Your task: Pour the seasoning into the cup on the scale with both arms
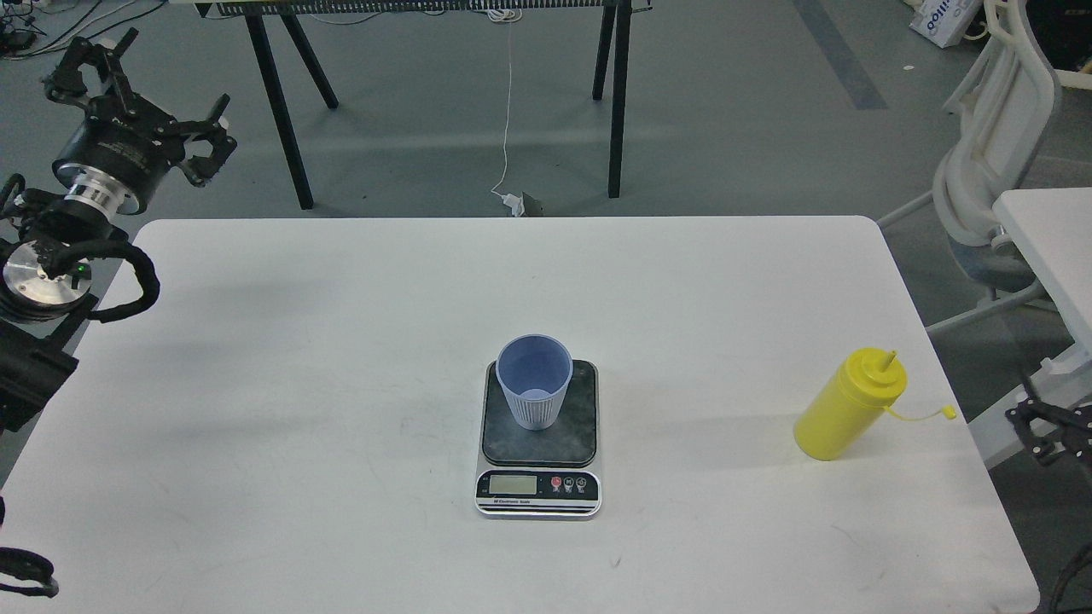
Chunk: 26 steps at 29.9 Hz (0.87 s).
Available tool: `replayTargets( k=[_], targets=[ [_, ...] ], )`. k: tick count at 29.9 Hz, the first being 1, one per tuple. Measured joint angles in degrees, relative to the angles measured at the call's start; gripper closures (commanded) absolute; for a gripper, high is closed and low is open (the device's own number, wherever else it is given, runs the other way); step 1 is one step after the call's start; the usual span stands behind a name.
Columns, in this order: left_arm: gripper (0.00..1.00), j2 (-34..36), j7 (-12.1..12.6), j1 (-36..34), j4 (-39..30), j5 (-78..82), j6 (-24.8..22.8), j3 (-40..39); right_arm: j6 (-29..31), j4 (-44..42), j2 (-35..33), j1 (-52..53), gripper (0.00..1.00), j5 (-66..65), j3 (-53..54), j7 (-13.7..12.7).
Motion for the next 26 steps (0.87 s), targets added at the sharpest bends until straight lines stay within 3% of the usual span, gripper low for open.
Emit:
replayTargets(
  k=[5, 10, 15, 19, 26],
  targets=[
    [0.00, -0.52, -0.01, -0.17, 0.63, -0.51, 0.00, -0.53, 0.00, -10.55, -0.21, 14.92, 0.03, -0.14, -2.75, -3.51],
    [0.00, -0.75, 0.01, -1.62, 0.98, -0.65, 0.00, -1.27, 0.00, -18.11, 1.88, 32.11, 0.03, 1.74, -10.63, -11.61],
    [0.00, -1.77, -0.26, -1.98, 1.31, -0.66, 0.00, -1.46, 0.00, -28.81, 9.49, 42.35, 0.03, 3.24, -11.85, -19.70],
    [0.00, -3.16, -0.42, -2.00, 3.29, -0.65, 0.00, -1.46, -0.01, -34.24, 14.67, 45.59, 0.02, 3.37, -10.60, -20.92],
    [0.00, -3.80, -0.65, -2.10, 3.89, -0.69, 0.00, -1.40, -0.01, -35.51, 17.15, 44.58, 0.01, 3.23, -7.80, -18.49]
  ],
)
